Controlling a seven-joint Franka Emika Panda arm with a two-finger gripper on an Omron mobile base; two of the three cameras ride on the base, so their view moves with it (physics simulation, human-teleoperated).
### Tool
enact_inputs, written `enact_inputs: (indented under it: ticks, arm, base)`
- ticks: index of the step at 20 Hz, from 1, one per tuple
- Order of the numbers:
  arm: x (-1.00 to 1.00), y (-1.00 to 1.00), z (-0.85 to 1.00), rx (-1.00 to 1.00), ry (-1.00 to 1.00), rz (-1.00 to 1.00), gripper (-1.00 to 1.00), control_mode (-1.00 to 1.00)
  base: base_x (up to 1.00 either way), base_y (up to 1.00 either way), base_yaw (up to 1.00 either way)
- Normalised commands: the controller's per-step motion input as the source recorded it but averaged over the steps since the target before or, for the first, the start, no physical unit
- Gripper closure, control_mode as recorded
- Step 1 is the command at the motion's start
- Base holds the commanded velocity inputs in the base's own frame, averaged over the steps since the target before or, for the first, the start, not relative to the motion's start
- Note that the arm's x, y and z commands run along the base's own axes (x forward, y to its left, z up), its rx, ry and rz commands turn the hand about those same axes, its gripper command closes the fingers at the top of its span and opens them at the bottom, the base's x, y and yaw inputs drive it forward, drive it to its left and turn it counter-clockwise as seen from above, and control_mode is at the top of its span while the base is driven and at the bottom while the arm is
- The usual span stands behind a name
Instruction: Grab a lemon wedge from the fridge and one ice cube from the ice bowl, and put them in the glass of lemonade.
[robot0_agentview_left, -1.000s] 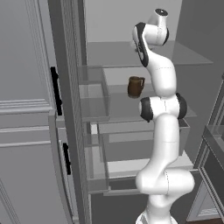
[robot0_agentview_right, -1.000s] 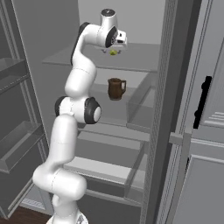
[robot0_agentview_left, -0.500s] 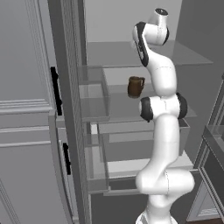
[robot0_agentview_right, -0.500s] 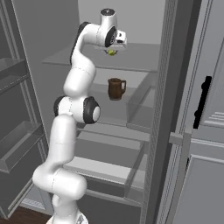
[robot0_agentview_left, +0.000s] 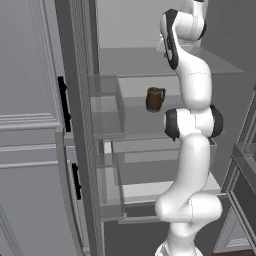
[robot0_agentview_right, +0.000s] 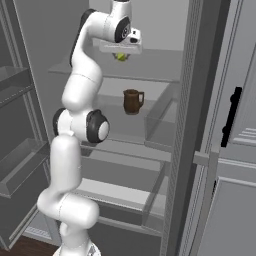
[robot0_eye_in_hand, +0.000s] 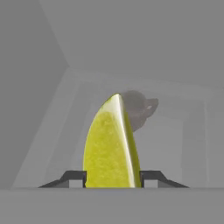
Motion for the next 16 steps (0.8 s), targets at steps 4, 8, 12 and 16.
enact_inputs:
  ticks: [4,8,12,16]
  arm:
    - [-1.0,0.11,-0.26,0.0,0.0,0.03,1.0,-1.0]
    - [-1.0,0.14,-0.16,0.0,-0.01,0.03,1.0,-1.0]
    - [-1.0,0.14,-0.26,0.0,-0.1,0.02,1.0,-1.0]
    - [-1.0,0.12,-0.05,0.0,-0.13,0.01,1.0,-1.0]
  base:
    - [0.0,0.0,0.0]
    - [0.0,0.0,0.0]
    - [0.0,0.0,0.0]
    - [0.0,0.0,0.0]
